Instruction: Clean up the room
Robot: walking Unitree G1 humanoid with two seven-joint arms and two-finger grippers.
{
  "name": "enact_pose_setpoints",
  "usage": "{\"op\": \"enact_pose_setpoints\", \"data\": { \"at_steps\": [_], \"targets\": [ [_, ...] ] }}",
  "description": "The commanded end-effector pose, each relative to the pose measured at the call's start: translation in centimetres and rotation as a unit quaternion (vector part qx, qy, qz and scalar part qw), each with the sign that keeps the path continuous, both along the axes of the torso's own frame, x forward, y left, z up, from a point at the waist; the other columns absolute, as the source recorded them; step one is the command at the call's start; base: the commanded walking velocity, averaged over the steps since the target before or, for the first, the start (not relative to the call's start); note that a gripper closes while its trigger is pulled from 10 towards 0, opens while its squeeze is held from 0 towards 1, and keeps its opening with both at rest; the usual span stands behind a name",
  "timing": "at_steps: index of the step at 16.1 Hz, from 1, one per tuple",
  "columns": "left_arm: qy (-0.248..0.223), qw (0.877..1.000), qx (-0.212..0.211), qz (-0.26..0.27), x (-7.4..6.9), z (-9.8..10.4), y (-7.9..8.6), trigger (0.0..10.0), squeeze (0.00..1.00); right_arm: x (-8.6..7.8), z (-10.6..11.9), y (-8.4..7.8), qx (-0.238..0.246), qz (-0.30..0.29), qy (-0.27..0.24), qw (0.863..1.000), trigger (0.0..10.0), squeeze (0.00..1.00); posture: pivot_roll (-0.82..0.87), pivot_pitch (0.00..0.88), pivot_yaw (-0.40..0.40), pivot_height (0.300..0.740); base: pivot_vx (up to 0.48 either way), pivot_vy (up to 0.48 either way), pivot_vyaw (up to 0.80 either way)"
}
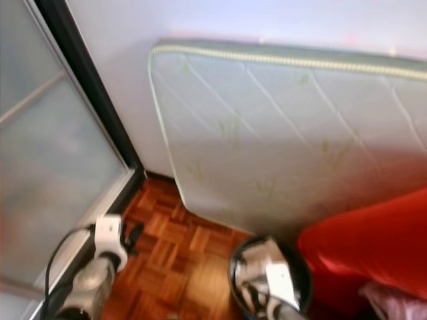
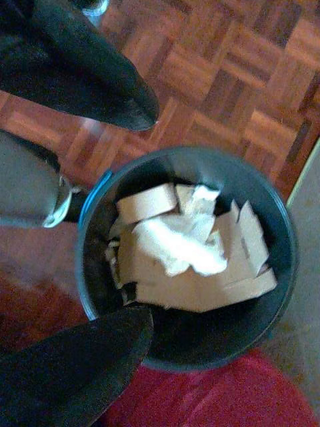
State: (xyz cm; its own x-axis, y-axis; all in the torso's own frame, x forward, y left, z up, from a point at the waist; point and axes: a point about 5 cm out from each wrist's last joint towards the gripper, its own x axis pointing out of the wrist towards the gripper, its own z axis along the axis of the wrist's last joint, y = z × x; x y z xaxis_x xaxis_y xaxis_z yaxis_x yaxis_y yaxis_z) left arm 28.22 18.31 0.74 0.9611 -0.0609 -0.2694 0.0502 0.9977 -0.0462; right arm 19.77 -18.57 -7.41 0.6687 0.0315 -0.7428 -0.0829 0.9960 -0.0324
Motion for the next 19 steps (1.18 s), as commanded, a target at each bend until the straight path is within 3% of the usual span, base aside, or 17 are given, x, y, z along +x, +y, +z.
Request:
{"op": "enact_pose_setpoints", "data": {
  "at_steps": [1, 14, 19],
  "targets": [
    [0.025, 1.0, 0.0, 0.008, -1.1, -1.1, 0.5, 10.0, 0.0, -0.6, -0.3, 0.2, 0.001, -0.008, 0.008, 1.0, 10.0, 0.0, 0.04, 0.117, 0.031, 0.704, 0.0, 0.0, 0.0],
    [0.021, 1.0, 0.004, -0.011, -1.1, -1.0, 0.1, 10.0, 0.0, -0.9, -0.3, -1.4, -0.012, -0.028, 0.006, 1.0, 10.0, 0.0, 0.04, 0.128, 0.031, 0.704, 0.0, 0.0, 0.0],
    [0.019, 1.0, 0.006, -0.012, -1.0, -0.9, 0.1, 10.0, 0.0, 0.4, 0.0, 0.9, -0.005, -0.019, 0.002, 1.0, 10.0, 0.0, 0.04, 0.135, 0.033, 0.704, 0.0, 0.0, 0.0]
  ]
}}
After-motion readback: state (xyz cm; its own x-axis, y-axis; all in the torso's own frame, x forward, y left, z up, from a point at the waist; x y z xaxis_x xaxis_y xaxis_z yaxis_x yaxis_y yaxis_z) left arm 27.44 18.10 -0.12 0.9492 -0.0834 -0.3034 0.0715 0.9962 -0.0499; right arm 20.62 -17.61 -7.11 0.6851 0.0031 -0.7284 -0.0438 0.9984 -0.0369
